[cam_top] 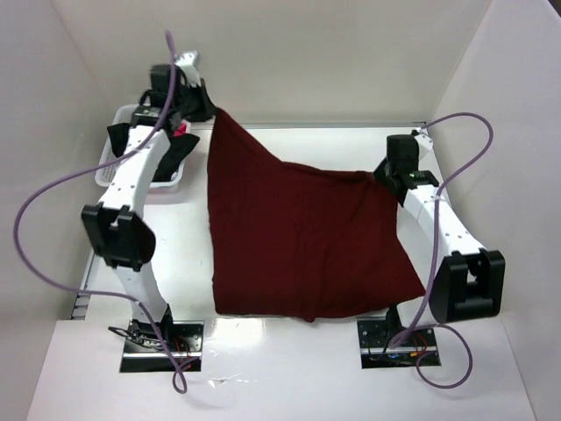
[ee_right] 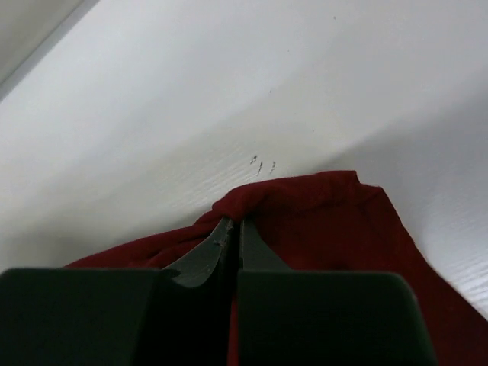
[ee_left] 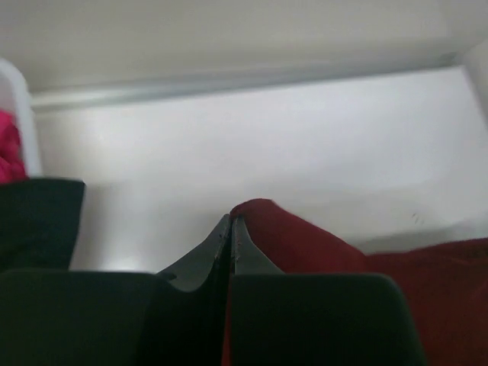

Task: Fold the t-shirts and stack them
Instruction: Flatten out the tshirt

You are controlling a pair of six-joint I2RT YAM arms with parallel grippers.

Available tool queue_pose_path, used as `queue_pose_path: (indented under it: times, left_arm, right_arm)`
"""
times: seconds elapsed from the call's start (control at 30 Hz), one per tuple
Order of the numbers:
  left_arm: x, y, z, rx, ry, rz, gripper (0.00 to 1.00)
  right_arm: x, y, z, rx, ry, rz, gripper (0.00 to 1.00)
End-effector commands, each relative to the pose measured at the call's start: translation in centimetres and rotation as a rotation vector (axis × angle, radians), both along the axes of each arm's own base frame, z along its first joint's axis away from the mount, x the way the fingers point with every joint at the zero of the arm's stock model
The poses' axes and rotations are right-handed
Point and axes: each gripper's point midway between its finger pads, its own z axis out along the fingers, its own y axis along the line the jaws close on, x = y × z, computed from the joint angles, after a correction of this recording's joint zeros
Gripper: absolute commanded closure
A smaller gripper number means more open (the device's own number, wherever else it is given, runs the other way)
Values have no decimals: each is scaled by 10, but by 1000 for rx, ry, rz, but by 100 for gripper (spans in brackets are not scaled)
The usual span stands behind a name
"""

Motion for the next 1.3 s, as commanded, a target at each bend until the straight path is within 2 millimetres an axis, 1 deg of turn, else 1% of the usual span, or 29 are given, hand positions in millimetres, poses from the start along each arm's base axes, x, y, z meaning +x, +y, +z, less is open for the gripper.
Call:
queue_pose_path:
  times: [0.0, 0.07, 0.1, 0.17, 0.2, 0.23, 0.27, 0.3, 0.33, 0.37, 0.4, 0.43, 0.47, 0.5, 0.53, 0.57, 0.6, 0.63, 0.67, 0.7, 0.73, 0.8, 0.93, 1.03, 1.1, 1.13, 1.17, 1.23, 1.27]
  left_arm:
    - [12, -24, 6, -35, -57, -58, 100]
    - [28, -28, -12, -15, -50, -53, 100]
    - [40, -34, -38, 6, -17, -53, 100]
    - [55, -37, -53, 21, -5, -29, 100]
    - [68, -39, -63, 22, 2, -29, 100]
    - [74, -40, -67, 22, 2, -29, 100]
    - [81, -41, -70, 21, -1, -29, 100]
    - [94, -44, -93, 17, 32, -26, 100]
    - [103, -47, -71, 4, -26, -35, 100]
    - [112, -44, -68, -19, -37, -36, 100]
    - [122, -49, -88, -43, -1, -40, 100]
    - [128, -42, -84, -59, -3, -29, 100]
    - [133, -37, -50, -70, -81, -22, 100]
    - [141, -36, -61, -65, -69, -13, 100]
    - [142, -36, -58, -66, -76, -13, 100]
    - [141, -37, -51, -61, -97, -29, 100]
    - [144, -32, -59, -62, -85, -27, 100]
    - [145, -34, -65, -55, -79, -41, 100]
    - [145, -34, -65, -55, -79, -41, 100]
    - [145, -35, -75, -42, -62, -57, 100]
    - [146, -35, -87, -32, -37, -59, 100]
    - [147, -35, -98, -17, -19, -63, 100]
    - [147, -35, -85, -20, -49, -62, 100]
    - [143, -40, -84, -8, -42, -75, 100]
    - [141, -38, -84, 15, -37, -83, 100]
    - [134, -36, -82, 22, -12, -72, 100]
    - [131, -41, -56, 37, -74, -77, 100]
    - [115, -50, -28, 80, -120, -88, 100]
    - [101, -52, 7, 89, -181, -85, 100]
  right_arm:
    - [33, -11, 29, 38, -167, -99, 100]
    - [43, -7, 14, 42, -146, -87, 100]
    - [52, -6, 3, 52, -141, -94, 100]
    - [59, -5, -17, 63, -117, -104, 100]
    - [70, -9, -11, 64, -129, -113, 100]
    - [79, -8, -29, 59, -90, -114, 100]
    - [87, -7, -33, 58, -83, -114, 100]
    - [102, -9, -20, 41, -119, -113, 100]
    - [112, -11, -34, 22, -91, -122, 100]
    - [125, -20, -18, 18, -123, -145, 100]
    - [132, -27, -15, 26, -134, -154, 100]
    - [139, -32, -16, 32, -141, -157, 100]
    - [145, -37, -12, 33, -159, -166, 100]
    - [153, -42, 0, 28, -187, -170, 100]
    - [159, -51, 4, 27, -198, -187, 100]
    - [166, -52, -9, 24, -170, -187, 100]
    - [175, -59, 4, 17, -194, -194, 100]
    - [179, -60, 3, 6, -191, -187, 100]
    - [184, -69, 0, -2, -190, -210, 100]
    - [184, -69, -6, -3, -181, -210, 100]
    - [186, -76, -6, -4, -183, -222, 100]
    - [187, -79, -12, 14, -175, -223, 100]
    - [190, -78, -8, 20, -195, -215, 100]
    - [190, -77, -9, 16, -191, -202, 100]
    - [185, -73, -9, 25, -185, -186, 100]
    - [184, -70, 3, 36, -212, -170, 100]
    - [179, -68, 3, 41, -207, -161, 100]
    - [174, -60, 22, 55, -257, -118, 100]
    - [164, -57, 48, 49, -316, -93, 100]
